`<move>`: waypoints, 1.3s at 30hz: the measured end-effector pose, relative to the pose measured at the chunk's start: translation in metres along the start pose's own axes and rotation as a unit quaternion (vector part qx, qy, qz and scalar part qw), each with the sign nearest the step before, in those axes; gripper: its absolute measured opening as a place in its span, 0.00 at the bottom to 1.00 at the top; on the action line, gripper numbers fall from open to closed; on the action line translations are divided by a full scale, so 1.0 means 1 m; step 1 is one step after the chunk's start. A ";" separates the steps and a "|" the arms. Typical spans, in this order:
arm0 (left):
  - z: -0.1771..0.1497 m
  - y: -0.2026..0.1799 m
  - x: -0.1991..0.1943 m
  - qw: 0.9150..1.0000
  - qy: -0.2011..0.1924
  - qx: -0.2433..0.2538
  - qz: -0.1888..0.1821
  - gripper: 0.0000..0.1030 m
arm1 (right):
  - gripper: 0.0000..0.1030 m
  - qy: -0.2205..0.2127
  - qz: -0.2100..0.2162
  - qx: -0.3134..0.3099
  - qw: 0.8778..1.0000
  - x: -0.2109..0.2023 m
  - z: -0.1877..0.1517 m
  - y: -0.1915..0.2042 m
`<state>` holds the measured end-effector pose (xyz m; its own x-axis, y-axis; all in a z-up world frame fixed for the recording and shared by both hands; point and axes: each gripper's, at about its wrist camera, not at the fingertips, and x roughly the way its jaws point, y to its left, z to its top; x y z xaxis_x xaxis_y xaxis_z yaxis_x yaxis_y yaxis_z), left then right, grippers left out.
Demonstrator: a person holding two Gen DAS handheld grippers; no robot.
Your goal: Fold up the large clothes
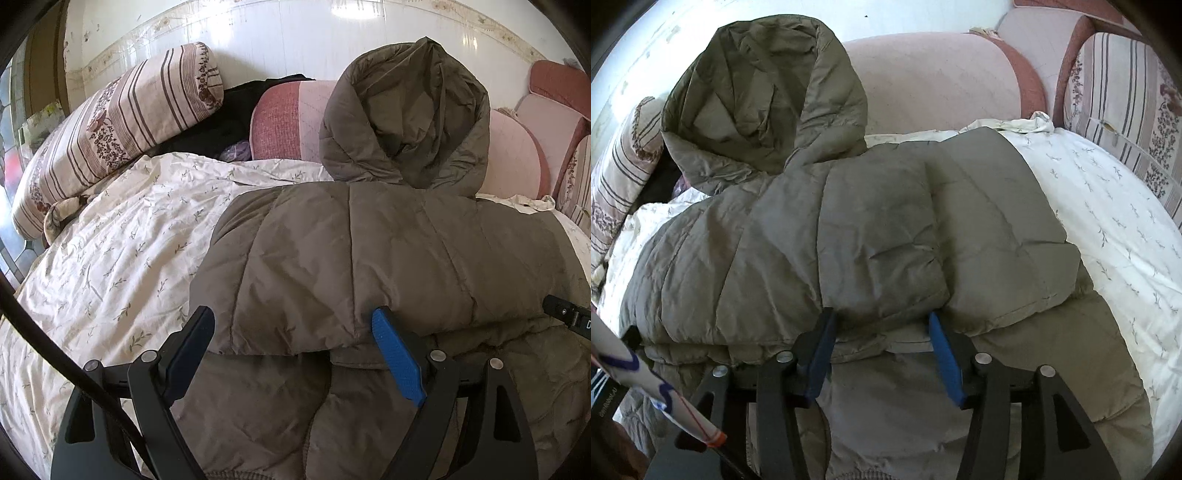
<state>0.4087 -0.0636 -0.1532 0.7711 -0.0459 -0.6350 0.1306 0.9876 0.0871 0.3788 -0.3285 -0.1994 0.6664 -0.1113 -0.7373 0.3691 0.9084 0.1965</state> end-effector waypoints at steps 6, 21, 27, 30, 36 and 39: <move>0.000 0.000 -0.002 1.000 -0.003 0.000 0.002 0.84 | 0.54 -0.006 -0.008 0.000 1.000 -0.010 0.000 0.003; 0.002 -0.005 -0.011 1.000 -0.024 0.011 0.010 0.84 | 0.53 -0.017 -0.017 0.005 1.000 -0.012 0.003 -0.002; 0.002 -0.006 -0.011 0.999 -0.027 0.015 0.012 0.84 | 0.53 -0.010 -0.019 -0.002 1.000 -0.007 0.002 -0.001; 0.003 -0.005 -0.014 0.999 -0.030 0.013 0.013 0.84 | 0.53 -0.018 -0.030 -0.011 0.999 -0.013 0.002 0.003; 0.005 -0.005 -0.019 0.999 -0.040 0.008 0.015 0.84 | 0.53 -0.066 -0.056 -0.057 0.995 -0.036 0.003 0.024; 0.004 -0.006 -0.018 0.999 -0.039 0.012 0.017 0.84 | 0.53 -0.081 -0.059 -0.078 0.992 -0.041 0.000 0.033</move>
<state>0.3967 -0.0690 -0.1387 0.8211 -0.0255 -0.5702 0.1187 0.9848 0.1269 0.3636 -0.2936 -0.1626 0.7240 -0.2729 -0.6336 0.3551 0.9348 0.0032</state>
